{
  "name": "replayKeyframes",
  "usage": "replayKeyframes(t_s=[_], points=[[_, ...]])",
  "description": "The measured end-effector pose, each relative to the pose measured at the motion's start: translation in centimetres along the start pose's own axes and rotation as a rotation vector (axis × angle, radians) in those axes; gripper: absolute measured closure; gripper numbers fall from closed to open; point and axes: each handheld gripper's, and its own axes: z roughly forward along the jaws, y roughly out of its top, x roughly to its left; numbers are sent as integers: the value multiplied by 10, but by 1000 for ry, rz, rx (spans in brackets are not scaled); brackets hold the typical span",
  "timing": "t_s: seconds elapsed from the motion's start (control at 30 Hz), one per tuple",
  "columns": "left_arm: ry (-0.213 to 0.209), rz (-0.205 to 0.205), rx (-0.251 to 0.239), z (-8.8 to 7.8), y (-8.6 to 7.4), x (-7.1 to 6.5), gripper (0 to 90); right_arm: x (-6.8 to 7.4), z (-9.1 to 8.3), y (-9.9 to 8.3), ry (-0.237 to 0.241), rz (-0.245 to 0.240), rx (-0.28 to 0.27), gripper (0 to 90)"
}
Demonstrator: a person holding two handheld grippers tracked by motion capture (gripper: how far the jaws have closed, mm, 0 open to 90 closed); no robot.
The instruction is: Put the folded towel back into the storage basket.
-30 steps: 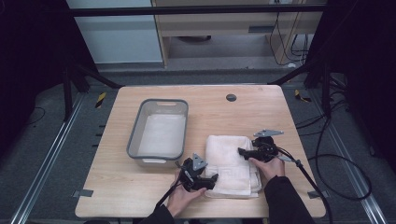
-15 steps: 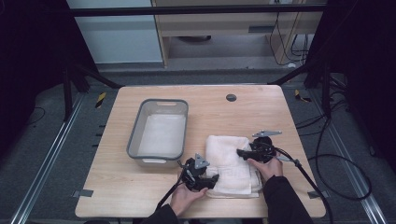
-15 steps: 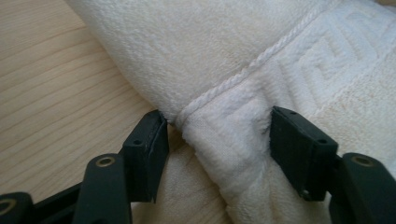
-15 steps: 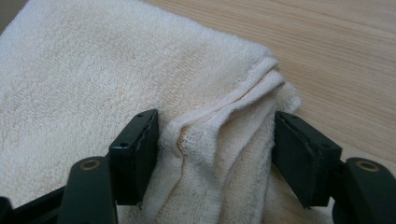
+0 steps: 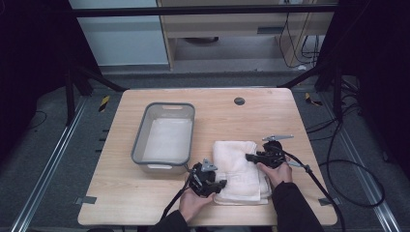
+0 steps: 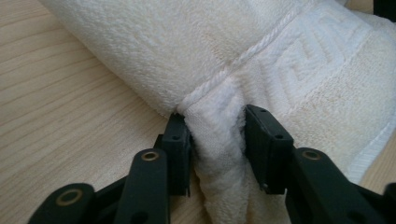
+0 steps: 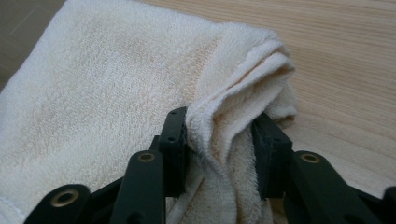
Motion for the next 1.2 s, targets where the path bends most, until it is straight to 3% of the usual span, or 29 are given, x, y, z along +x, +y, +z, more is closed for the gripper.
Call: replayKeyframes(t_s=[0.23, 0.37, 0.73, 1.2], points=[[-24, -17, -15, -2, 1, 2, 717, 0, -3, 3, 8, 16, -10, 673], [-31, -18, -45, -7, 2, 1, 731, 4, -10, 6, -9, -11, -23, 683], [-59, 7, -137, -32, 12, -8, 736, 19, -46, 18, -5, -38, -132, 690], [-75, 42, -230, -61, 29, -19, 741, 33, -80, 31, 3, -50, -221, 692]])
